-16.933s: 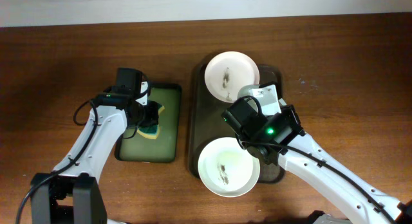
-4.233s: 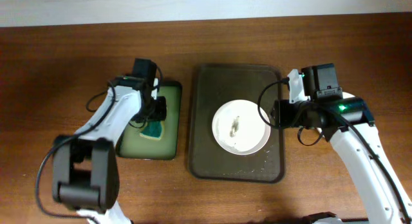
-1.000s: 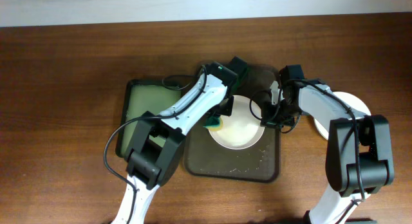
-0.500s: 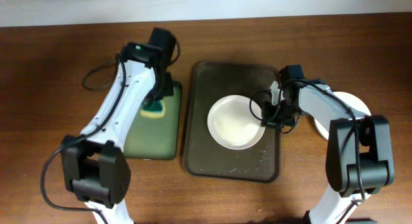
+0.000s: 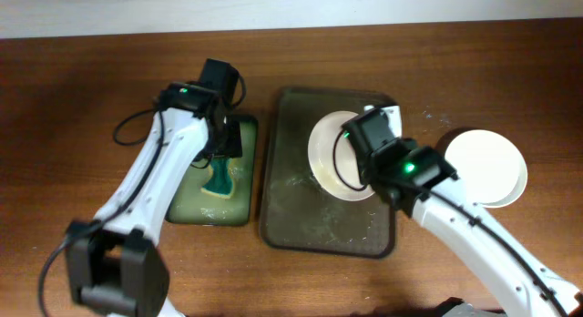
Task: Clean dirty plates on tray and stack at the side
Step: 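Carry the plate right and stack it on the plate pile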
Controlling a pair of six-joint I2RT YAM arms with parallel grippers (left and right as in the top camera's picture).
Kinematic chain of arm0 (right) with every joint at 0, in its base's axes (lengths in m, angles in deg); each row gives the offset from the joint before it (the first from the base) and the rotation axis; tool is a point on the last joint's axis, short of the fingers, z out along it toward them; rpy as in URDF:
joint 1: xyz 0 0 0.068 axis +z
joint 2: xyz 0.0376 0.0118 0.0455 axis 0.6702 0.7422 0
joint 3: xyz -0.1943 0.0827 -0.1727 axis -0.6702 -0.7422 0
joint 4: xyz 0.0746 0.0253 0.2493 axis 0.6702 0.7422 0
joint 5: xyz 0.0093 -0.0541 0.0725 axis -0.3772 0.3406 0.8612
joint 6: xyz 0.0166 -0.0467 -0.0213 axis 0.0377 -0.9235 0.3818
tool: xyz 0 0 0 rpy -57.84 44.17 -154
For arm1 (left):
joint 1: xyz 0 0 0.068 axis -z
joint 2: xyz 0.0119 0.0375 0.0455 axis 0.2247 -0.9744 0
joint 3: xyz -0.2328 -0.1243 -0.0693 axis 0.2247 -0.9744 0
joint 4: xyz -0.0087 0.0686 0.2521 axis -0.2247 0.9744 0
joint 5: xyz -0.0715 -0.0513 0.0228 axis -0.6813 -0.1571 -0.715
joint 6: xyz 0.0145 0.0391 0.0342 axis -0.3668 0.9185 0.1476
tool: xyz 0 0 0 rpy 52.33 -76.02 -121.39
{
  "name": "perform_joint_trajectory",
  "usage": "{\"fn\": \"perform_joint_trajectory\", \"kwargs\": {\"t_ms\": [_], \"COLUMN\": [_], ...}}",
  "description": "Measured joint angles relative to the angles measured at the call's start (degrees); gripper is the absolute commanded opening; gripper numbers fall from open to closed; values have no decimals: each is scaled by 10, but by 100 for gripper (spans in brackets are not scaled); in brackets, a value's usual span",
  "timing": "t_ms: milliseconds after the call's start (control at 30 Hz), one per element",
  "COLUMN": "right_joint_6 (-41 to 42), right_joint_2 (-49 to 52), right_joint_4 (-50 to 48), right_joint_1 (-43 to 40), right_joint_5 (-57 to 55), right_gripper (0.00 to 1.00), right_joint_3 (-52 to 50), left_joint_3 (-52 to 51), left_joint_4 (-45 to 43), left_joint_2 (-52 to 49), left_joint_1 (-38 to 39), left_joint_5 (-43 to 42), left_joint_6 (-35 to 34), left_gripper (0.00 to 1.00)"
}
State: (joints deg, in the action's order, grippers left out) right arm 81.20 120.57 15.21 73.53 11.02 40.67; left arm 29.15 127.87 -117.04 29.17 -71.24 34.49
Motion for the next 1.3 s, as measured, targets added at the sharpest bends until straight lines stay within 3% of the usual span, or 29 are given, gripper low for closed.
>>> {"fn": "perform_joint_trajectory", "kwargs": {"t_ms": [67,100,133,267,467,1300], "right_joint_6": [3,4,5,5,5,6], "right_joint_2": [-7,-9,-9,-9,-9,-9], "right_joint_4": [9,16,23,38,47,62], "right_joint_1": [50,78,106,199,249,260], "right_joint_5": [-63,-97,-131,-263,-366,-417], "right_gripper": [4,4,4,4,4,4], "right_joint_3": [0,0,0,0,0,0], "left_joint_3": [0,0,0,0,0,0], "left_joint_4": [1,1,0,-1,6,8], "left_joint_2": [35,54,70,130,142,142], "left_joint_1": [0,0,0,0,0,0], "left_joint_5": [-9,-12,-15,-21,-21,-21], "left_joint_6": [0,0,2,2,3,2], "left_gripper": [70,80,100,99,99,99]}}
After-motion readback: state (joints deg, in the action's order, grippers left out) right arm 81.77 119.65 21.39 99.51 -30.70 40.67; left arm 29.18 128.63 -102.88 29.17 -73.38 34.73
